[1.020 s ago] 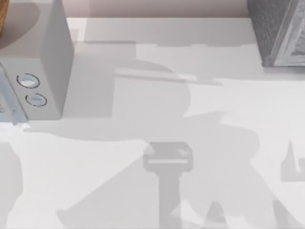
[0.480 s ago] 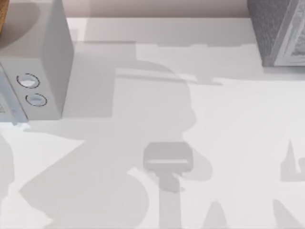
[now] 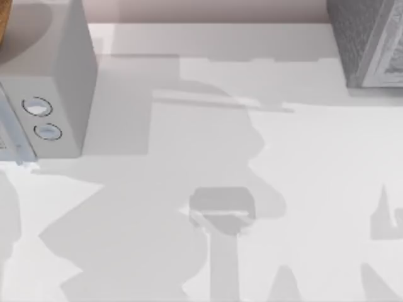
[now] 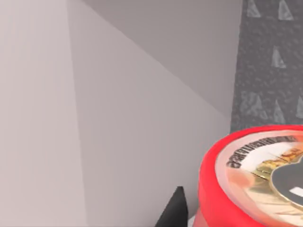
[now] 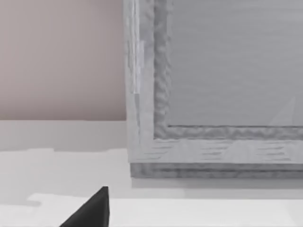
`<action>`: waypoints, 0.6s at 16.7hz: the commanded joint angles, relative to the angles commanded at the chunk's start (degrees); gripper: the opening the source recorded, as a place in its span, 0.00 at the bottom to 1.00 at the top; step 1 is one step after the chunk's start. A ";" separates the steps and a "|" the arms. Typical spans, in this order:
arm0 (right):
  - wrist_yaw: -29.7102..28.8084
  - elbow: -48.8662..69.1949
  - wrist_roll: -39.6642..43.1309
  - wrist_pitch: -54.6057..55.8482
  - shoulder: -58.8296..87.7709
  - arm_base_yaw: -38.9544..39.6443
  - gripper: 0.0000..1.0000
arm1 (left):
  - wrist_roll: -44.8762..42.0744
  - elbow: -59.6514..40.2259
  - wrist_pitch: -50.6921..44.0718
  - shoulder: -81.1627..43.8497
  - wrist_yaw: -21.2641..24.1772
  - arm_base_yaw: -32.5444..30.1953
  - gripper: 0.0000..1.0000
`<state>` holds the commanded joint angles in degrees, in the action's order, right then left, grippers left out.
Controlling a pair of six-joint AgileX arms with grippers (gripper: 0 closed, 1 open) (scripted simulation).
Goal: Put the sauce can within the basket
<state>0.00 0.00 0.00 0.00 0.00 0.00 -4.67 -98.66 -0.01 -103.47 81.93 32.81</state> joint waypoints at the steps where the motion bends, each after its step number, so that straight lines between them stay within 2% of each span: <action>1: 0.00 0.00 0.00 0.00 0.00 0.00 1.00 | 0.39 0.47 1.40 -0.14 -0.96 -0.87 0.00; 4: 0.00 0.00 0.00 0.00 0.00 0.00 1.00 | 1.74 2.15 5.55 -0.69 -4.58 -4.47 0.00; 8: 0.00 0.00 0.00 0.00 0.00 0.00 1.00 | 2.16 2.63 6.11 -0.94 -5.11 -4.94 0.00; 10: 0.00 0.00 0.00 0.00 0.00 0.00 1.00 | 2.16 2.63 6.11 -0.94 -5.11 -4.94 0.15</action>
<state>0.00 0.00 0.00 0.00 0.00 0.00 -2.50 -96.03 6.10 -104.41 76.83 27.86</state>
